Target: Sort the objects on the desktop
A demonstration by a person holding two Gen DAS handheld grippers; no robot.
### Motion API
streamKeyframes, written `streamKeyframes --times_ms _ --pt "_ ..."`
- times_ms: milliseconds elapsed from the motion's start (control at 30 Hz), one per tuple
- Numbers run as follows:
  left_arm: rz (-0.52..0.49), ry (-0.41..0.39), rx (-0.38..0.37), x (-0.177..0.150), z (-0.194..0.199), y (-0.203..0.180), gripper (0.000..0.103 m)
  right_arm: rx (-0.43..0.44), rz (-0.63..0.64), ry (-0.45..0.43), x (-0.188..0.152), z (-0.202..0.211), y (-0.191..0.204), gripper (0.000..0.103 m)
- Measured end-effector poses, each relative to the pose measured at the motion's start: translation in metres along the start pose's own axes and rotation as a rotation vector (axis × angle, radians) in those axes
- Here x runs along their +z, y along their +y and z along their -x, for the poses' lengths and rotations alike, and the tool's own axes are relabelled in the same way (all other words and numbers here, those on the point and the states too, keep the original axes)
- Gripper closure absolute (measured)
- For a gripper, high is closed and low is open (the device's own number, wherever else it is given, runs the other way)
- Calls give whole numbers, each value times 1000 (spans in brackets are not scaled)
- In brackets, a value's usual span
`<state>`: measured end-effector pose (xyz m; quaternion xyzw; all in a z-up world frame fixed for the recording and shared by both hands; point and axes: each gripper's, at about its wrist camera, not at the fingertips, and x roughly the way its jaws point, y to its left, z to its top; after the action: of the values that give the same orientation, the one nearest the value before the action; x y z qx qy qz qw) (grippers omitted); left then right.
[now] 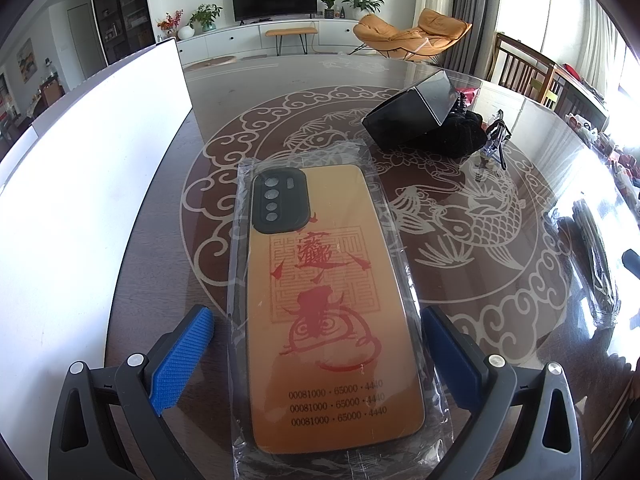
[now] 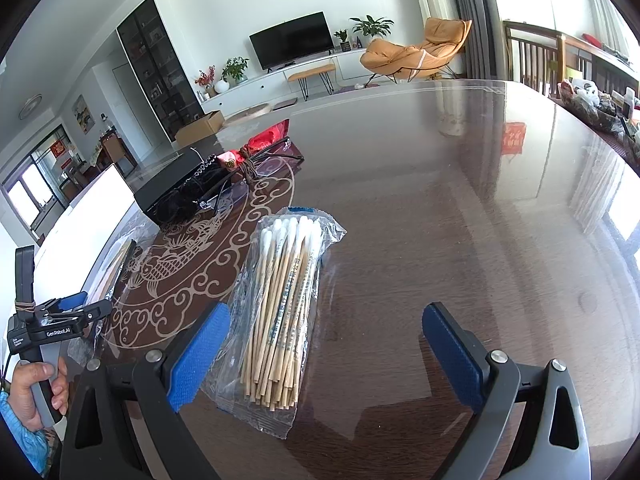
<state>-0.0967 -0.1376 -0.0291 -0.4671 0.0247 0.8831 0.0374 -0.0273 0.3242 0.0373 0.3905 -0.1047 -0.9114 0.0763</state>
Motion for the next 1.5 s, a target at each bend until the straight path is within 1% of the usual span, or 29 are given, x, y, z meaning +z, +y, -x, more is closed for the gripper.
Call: streamKeyframes --times_ms 1100,1233,1267,1300,1367,1400,1433,1467,1500 --pt "0 0 0 0 1 -1 0 10 -17 -3 -2 0 0 6" --pt "0 0 0 0 1 -1 0 28 -34 -5 -4 0 2 6" --pt "0 0 0 0 1 -1 0 39 -44 -9 -4 0 0 6" --pt "0 0 0 0 1 -1 0 48 -59 -31 -4 4 -3 6" --pt "0 0 -1 0 0 0 0 54 -83 -103 -7 17 -5 6" --pt "1 0 -2 0 1 0 0 52 -72 -121 -5 20 -4 6" --pt "2 0 -2 0 1 0 0 34 -47 -106 -2 18 1 6" --pt "2 0 -2 0 1 0 0 13 -25 -70 2 12 7 6" --pt "2 0 -2 0 1 0 0 11 -15 -22 8 4 14 6"
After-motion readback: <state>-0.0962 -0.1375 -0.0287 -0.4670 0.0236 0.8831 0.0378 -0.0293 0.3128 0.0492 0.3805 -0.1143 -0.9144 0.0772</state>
